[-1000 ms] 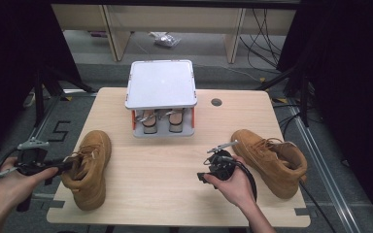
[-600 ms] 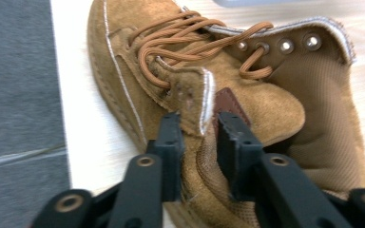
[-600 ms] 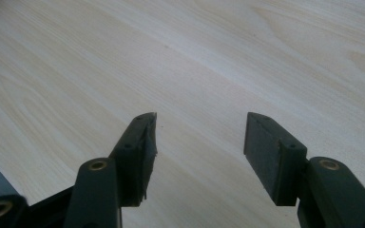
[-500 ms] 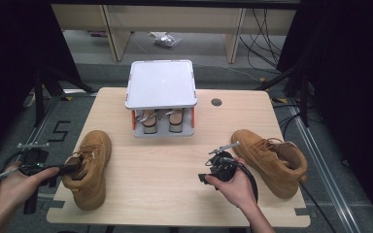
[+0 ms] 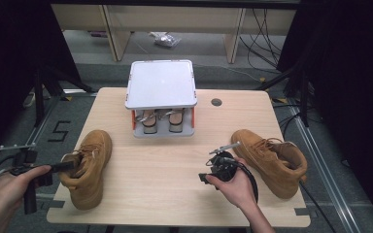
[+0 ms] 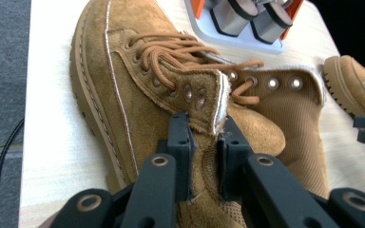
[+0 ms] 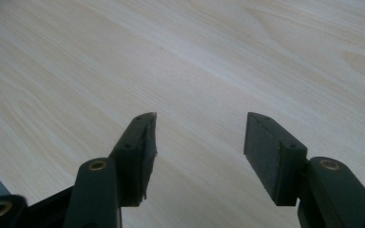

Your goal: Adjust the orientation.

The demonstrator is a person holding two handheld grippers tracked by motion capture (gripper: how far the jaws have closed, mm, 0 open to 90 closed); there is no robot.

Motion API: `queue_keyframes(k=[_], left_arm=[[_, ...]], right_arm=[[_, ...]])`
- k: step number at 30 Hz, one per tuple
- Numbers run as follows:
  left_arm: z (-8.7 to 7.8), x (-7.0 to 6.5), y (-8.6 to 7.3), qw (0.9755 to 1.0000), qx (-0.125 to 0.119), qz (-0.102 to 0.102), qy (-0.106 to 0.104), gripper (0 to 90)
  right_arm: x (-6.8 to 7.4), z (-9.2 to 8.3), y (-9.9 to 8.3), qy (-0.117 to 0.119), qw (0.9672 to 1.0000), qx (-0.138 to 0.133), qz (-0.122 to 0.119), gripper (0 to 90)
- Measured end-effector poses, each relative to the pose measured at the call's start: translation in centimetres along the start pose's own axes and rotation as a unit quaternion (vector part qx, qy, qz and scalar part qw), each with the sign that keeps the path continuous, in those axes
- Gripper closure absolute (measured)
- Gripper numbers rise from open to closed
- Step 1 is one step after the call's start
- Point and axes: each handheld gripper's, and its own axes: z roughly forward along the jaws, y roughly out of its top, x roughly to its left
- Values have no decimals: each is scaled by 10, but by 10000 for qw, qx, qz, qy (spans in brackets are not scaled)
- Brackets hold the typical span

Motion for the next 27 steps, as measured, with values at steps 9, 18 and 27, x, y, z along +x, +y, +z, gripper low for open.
queue_keyframes(k=[9, 18, 27], left_arm=[[0, 10, 1, 9980, -335, -447, -290, 798], [4, 4, 9, 9968, -427, -452, -498, 802], [5, -6, 21, 9954, -571, -411, -647, 802]], right_arm=[[-4, 1, -2, -27, 10000, -59, -35, 454], [-6, -2, -2, -28, 10000, -49, 49, 454], [-7, -2, -4, -62, 9999, -114, 41, 454]])
